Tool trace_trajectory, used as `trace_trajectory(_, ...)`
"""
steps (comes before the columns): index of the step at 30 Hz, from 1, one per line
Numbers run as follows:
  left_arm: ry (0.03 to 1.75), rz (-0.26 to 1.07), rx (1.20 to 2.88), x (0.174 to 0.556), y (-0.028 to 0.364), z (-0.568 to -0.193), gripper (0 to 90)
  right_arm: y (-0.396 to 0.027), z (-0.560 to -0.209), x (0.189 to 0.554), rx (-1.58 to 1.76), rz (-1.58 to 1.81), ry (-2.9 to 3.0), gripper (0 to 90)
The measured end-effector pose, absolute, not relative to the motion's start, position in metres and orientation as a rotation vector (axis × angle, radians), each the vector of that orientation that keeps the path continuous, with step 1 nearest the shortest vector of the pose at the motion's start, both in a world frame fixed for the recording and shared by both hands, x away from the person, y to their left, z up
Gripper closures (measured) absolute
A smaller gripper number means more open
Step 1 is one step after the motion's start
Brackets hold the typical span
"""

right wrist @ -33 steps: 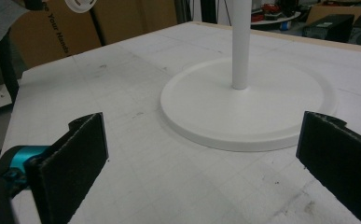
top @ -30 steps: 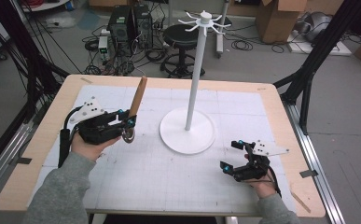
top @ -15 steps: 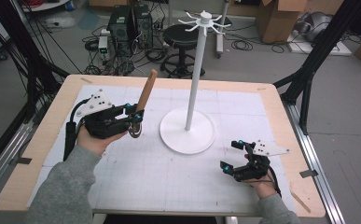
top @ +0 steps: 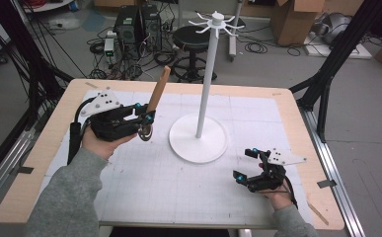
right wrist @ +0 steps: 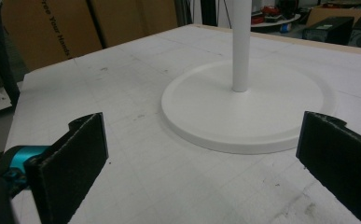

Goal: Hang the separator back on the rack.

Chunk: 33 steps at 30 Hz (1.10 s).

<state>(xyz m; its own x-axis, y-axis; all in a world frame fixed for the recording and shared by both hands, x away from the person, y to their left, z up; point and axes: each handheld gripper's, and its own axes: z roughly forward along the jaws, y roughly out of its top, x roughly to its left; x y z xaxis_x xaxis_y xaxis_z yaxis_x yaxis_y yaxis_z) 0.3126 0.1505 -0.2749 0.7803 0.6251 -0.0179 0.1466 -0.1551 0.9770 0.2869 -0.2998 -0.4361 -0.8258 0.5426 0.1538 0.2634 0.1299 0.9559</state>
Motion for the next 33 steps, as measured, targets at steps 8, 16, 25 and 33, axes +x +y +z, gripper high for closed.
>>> trace_trajectory(8, 0.558, 0.415, 1.694, 0.318, 0.150, -0.270, 69.5, -0.300, -0.436, 0.287, 0.792, 1.760, 2.174, 1.2)
trace_trajectory(16, 0.530, 0.410, 1.730, 0.322, 0.145, -0.260, 69.5, -0.300, -0.436, 0.287, 0.793, 1.766, 2.173, 1.2)
trace_trajectory(25, 0.489, 0.427, 1.739, 0.320, 0.144, -0.237, 69.5, -0.300, -0.435, 0.286, 0.796, 1.766, 2.172, 1.2)
trace_trajectory(33, 0.468, 0.425, 1.757, 0.323, 0.137, -0.229, 69.5, -0.300, -0.436, 0.287, 0.791, 1.759, 2.169, 1.2)
